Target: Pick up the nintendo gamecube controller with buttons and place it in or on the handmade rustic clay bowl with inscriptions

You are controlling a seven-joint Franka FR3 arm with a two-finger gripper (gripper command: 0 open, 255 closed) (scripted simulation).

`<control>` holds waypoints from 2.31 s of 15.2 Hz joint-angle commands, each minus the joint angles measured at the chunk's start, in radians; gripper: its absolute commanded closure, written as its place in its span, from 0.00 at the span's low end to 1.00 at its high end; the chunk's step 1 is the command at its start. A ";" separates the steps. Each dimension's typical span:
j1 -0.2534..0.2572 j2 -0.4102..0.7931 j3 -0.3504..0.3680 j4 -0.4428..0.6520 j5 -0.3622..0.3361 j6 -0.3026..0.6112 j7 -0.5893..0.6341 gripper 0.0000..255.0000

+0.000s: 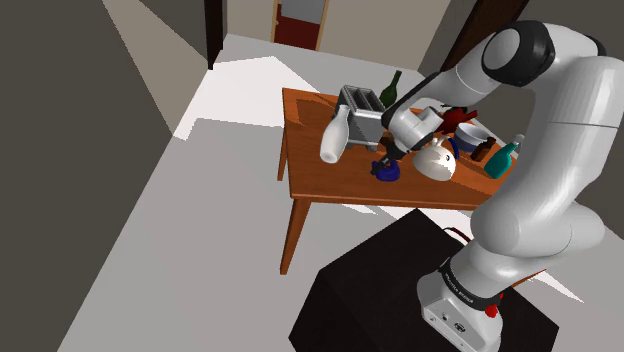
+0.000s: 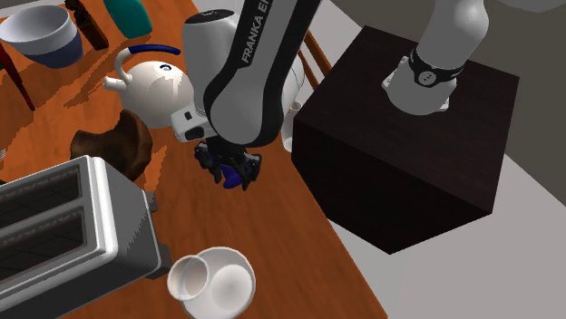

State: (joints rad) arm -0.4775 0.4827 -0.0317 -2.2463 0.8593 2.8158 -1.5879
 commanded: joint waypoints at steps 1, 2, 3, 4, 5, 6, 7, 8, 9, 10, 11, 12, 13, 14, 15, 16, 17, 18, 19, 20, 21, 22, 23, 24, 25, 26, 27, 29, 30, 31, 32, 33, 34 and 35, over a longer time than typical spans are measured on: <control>0.010 -0.020 -0.013 -0.008 -0.018 -0.012 0.019 1.00; 0.016 -0.034 -0.021 -0.013 -0.029 -0.021 0.032 1.00; 0.022 -0.048 -0.029 -0.018 -0.041 -0.029 0.044 1.00; 0.028 -0.061 -0.037 -0.023 -0.053 -0.037 0.056 1.00; 0.034 -0.075 -0.045 -0.027 -0.065 -0.045 0.069 1.00; 0.039 -0.088 -0.053 -0.032 -0.078 -0.054 0.081 1.00; 0.045 -0.101 -0.060 -0.036 -0.090 -0.062 0.094 1.00; 0.050 -0.114 -0.068 -0.040 -0.103 -0.070 0.106 1.00; 0.055 -0.127 -0.075 -0.043 -0.116 -0.079 0.119 1.00; 0.060 -0.140 -0.082 -0.047 -0.129 -0.087 0.132 1.00; 0.065 -0.153 -0.089 -0.050 -0.142 -0.096 0.144 1.00; 0.070 -0.166 -0.096 -0.053 -0.155 -0.105 0.157 1.00; 0.074 -0.179 -0.102 -0.056 -0.168 -0.114 0.169 1.00; 0.078 -0.191 -0.109 -0.058 -0.182 -0.122 0.182 1.00; 0.082 -0.204 -0.115 -0.060 -0.195 -0.131 0.194 1.00; 0.086 -0.216 -0.121 -0.062 -0.208 -0.140 0.207 1.00; 0.090 -0.229 -0.127 -0.064 -0.221 -0.149 0.219 1.00; 0.093 -0.241 -0.132 -0.065 -0.235 -0.159 0.231 1.00; 0.096 -0.253 -0.137 -0.066 -0.248 -0.168 0.243 1.00; 0.099 -0.265 -0.142 -0.067 -0.261 -0.177 0.255 1.00; 0.101 -0.277 -0.147 -0.068 -0.274 -0.187 0.267 1.00; 0.104 -0.288 -0.151 -0.068 -0.287 -0.196 0.279 1.00; 0.106 -0.300 -0.155 -0.068 -0.299 -0.206 0.291 1.00; 0.108 -0.311 -0.159 -0.068 -0.312 -0.216 0.302 1.00; 0.109 -0.322 -0.163 -0.067 -0.324 -0.226 0.313 1.00; 0.111 -0.334 -0.166 -0.067 -0.336 -0.236 0.324 1.00; 0.112 -0.344 -0.169 -0.066 -0.348 -0.246 0.335 1.00; 0.114 -0.366 -0.174 -0.063 -0.371 -0.267 0.356 1.00; 0.115 -0.376 -0.177 -0.061 -0.382 -0.278 0.367 1.00; 0.116 -0.387 -0.179 -0.059 -0.393 -0.288 0.377 1.00; 0.116 -0.397 -0.181 -0.057 -0.403 -0.299 0.386 1.00; 0.117 -0.407 -0.183 -0.054 -0.414 -0.310 0.396 1.00; 0.117 -0.416 -0.184 -0.051 -0.423 -0.321 0.405 1.00; 0.117 -0.426 -0.186 -0.048 -0.433 -0.332 0.415 1.00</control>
State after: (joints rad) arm -0.3627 0.0684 -0.2168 -2.2958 0.4375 2.4939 -1.1867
